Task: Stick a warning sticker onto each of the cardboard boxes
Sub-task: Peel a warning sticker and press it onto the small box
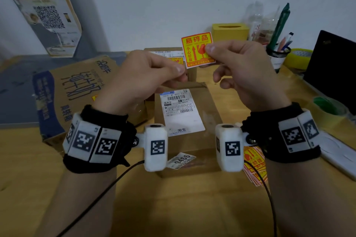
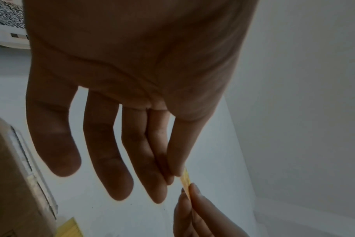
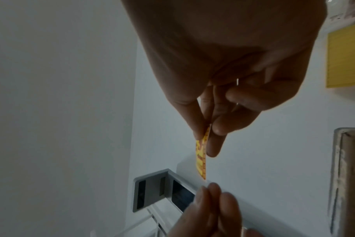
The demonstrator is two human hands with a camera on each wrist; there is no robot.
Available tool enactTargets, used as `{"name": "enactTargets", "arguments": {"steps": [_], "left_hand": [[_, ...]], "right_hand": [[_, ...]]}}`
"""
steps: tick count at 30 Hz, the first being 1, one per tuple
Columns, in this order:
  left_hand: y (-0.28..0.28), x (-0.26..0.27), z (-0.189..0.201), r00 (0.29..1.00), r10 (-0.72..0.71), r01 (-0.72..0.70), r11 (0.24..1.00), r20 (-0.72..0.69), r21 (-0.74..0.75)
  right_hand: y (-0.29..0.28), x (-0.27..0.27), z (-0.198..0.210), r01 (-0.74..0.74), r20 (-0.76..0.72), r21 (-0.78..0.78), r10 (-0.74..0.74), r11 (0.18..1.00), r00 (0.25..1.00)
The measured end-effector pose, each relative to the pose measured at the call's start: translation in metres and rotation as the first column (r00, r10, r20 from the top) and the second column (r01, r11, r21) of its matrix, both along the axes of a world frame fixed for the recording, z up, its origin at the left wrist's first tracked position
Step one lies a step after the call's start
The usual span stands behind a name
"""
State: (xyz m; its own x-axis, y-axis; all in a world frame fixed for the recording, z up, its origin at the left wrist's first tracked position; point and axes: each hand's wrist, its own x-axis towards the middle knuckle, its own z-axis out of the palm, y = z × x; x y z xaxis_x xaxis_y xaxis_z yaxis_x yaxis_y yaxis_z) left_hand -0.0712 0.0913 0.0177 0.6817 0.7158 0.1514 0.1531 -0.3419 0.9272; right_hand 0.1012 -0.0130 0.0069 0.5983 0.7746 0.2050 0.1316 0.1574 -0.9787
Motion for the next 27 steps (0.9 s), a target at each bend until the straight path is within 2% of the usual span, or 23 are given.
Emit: {"name": "enactTargets", "arguments": {"steps": [4, 13, 27], "left_hand": [[0.0, -0.003, 0.0, 1.0, -0.007, 0.007, 1.0, -0.028, 0.008], [0.0, -0.006, 0.005, 0.999, -0.038, 0.037, 0.999, 0.037, 0.029], [-0.001, -0.005, 0.005, 0.994, -0.074, 0.07, 0.996, 0.076, 0.058]], "right_hand": [[0.003, -0.007, -0.001, 0.013, -0.003, 0.003, -0.013, 1.0, 1.0], [0.001, -0.013, 0.004, 0.006, -0.038, 0.006, -0.006, 1.0, 0.999], [-0.004, -0.018, 0.009, -0.003, -0.007, 0.004, 0.003, 1.0, 1.0]]}}
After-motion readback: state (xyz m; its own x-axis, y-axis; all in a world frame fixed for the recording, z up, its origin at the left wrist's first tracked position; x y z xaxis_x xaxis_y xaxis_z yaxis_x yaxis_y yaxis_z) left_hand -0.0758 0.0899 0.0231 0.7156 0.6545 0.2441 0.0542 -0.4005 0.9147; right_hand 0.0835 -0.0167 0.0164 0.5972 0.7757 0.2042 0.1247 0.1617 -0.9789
